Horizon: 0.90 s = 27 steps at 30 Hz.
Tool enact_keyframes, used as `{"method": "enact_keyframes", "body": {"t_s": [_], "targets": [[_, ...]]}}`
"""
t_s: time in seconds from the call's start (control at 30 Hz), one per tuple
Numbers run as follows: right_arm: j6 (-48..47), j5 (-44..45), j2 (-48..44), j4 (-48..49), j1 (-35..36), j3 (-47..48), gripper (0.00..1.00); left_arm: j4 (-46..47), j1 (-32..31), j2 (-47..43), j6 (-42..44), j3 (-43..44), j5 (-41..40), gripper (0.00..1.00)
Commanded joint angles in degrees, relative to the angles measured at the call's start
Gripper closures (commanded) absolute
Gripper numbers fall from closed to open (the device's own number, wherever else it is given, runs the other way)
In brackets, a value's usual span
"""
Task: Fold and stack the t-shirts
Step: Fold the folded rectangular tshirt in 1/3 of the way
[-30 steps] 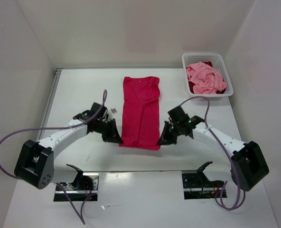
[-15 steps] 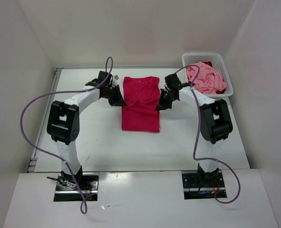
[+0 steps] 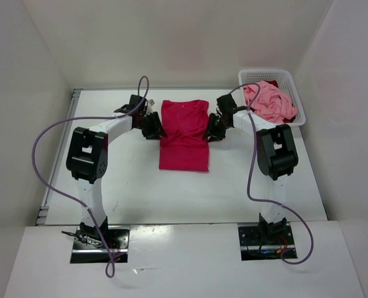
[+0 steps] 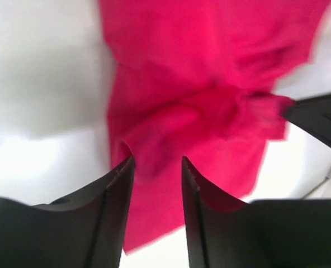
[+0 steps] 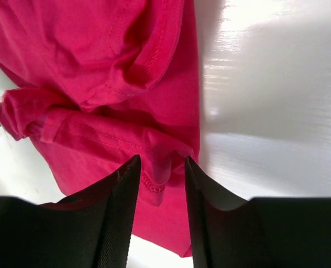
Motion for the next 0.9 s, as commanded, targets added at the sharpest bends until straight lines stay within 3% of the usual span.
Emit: {"method": "enact_keyframes", "body": {"t_s": [0.0, 0.1, 0.2, 0.23, 0.27, 0.37, 0.5, 0.87], "targets": [[-1.28, 1.55, -6.60, 0.62, -0.45, 1.61, 0.56, 5.98, 0.31, -10.07, -0.75, -3.22, 0.79, 0.53], [-2.68, 4.35, -10.47, -1.57, 1.03, 0.81, 0.50, 5.99, 0.31, -12.89, -0.75, -6.38, 2.11, 0.54], [-3.30, 6.82, -14.25, -2.89, 1.83, -1.11, 0.52, 7.82, -2.31, -16.76, -2.49, -13.04, 2.11, 0.60], [-3.30, 6.82, -14.88, -2.89, 2.62, -2.34, 0.59, 8.70, -4.93, -17.38, -3.20, -14.81, 2.11, 0.63], [-3.30, 5.61, -15.40, -2.37, 3.41, -3.05, 0.77, 10.45, -6.61, -17.38, -3.90, -16.48, 2.11, 0.66], [-2.60, 2.53, -16.03, 0.79, 5.96, -6.65, 0.99, 12.57, -12.25, -14.33, -6.01, -19.49, 1.49, 0.79], [-1.28, -1.70, -13.75, 3.43, 6.58, -9.29, 1.00, 15.74, -12.78, -10.97, -9.09, -20.72, 0.80, 0.86], [4.52, -6.72, -9.61, 10.82, 10.36, -19.57, 1.00, 20.31, -12.78, -12.81, -12.87, -34.33, 0.34, 0.88]]}}
